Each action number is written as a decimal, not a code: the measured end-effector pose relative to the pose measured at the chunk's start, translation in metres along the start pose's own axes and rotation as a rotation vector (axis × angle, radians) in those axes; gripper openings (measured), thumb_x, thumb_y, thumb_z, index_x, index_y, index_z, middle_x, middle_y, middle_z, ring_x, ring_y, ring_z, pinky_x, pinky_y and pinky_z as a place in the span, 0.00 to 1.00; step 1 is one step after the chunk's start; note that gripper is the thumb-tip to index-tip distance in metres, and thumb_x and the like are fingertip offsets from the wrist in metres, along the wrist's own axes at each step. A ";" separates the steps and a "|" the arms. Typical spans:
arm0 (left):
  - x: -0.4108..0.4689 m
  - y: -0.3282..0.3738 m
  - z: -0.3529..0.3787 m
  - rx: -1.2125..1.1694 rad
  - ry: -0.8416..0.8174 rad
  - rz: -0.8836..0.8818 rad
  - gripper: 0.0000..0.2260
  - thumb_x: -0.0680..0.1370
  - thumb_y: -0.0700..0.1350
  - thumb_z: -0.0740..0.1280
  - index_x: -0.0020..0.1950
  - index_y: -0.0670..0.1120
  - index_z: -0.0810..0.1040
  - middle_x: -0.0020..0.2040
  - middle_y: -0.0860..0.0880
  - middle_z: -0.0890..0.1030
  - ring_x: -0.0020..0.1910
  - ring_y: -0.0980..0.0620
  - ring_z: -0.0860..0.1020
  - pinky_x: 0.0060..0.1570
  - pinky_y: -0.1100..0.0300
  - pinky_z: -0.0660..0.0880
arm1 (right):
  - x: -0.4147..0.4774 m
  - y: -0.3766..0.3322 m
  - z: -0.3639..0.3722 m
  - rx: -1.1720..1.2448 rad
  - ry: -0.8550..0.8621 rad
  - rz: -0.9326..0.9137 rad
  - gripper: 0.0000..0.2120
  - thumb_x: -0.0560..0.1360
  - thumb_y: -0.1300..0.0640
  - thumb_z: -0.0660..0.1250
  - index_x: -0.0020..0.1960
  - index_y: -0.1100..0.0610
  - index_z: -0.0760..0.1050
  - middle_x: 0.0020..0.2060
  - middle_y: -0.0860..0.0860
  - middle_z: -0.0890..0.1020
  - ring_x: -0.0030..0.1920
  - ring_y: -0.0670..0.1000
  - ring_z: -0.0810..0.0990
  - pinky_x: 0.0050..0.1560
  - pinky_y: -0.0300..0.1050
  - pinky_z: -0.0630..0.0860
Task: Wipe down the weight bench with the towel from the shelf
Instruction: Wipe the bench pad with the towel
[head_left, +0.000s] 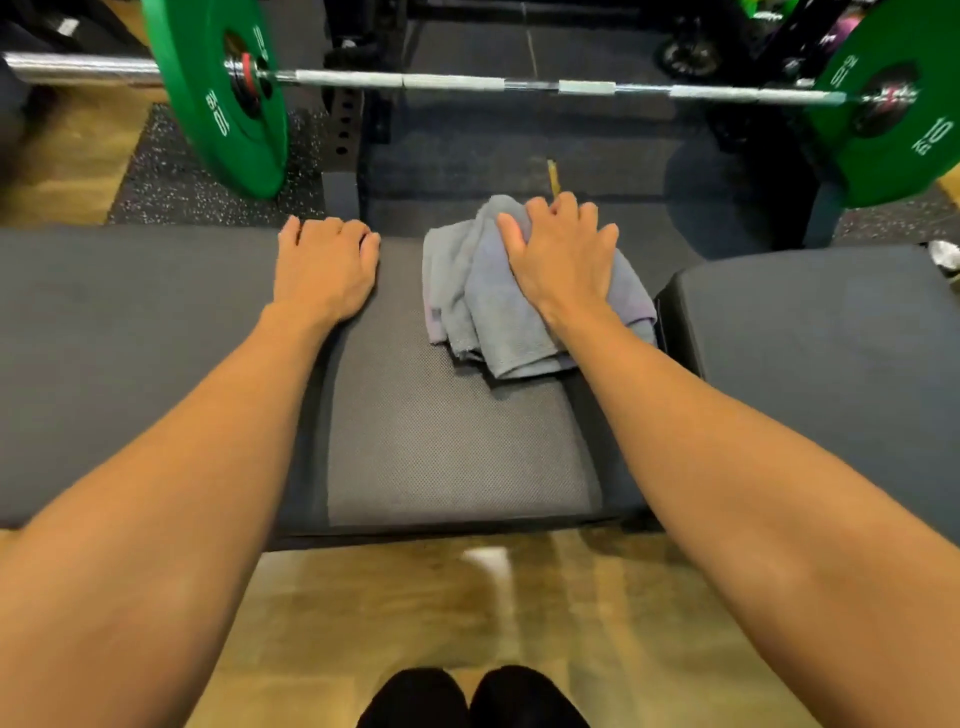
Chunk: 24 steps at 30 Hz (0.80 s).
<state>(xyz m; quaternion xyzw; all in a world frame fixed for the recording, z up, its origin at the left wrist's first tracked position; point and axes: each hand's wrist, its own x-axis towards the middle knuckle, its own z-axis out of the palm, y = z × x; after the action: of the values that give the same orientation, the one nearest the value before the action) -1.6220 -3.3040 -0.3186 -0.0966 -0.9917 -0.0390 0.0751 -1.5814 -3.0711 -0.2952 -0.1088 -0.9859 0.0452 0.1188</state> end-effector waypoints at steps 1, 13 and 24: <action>-0.002 0.001 -0.002 -0.017 -0.016 -0.001 0.19 0.82 0.50 0.51 0.58 0.42 0.78 0.56 0.37 0.79 0.58 0.35 0.74 0.70 0.41 0.56 | -0.008 0.003 -0.002 0.018 0.010 -0.006 0.24 0.80 0.39 0.51 0.59 0.55 0.75 0.57 0.56 0.76 0.56 0.60 0.72 0.54 0.58 0.66; -0.005 -0.008 -0.012 -0.076 -0.018 0.089 0.19 0.81 0.53 0.53 0.55 0.44 0.80 0.53 0.42 0.82 0.53 0.40 0.77 0.59 0.47 0.64 | -0.180 0.010 -0.048 -0.013 0.066 0.032 0.18 0.78 0.42 0.57 0.55 0.53 0.77 0.48 0.55 0.76 0.46 0.59 0.72 0.40 0.53 0.65; -0.005 -0.010 -0.001 -0.086 0.005 0.087 0.20 0.81 0.53 0.50 0.60 0.46 0.77 0.55 0.45 0.80 0.55 0.44 0.75 0.63 0.50 0.63 | 0.012 -0.028 0.011 -0.010 0.048 -0.024 0.20 0.81 0.43 0.52 0.56 0.56 0.76 0.53 0.57 0.77 0.52 0.61 0.73 0.49 0.56 0.65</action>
<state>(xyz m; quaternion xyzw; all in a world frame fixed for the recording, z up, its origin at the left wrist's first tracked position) -1.6194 -3.3148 -0.3188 -0.1427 -0.9838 -0.0782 0.0750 -1.6017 -3.0965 -0.2997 -0.0986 -0.9842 0.0364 0.1423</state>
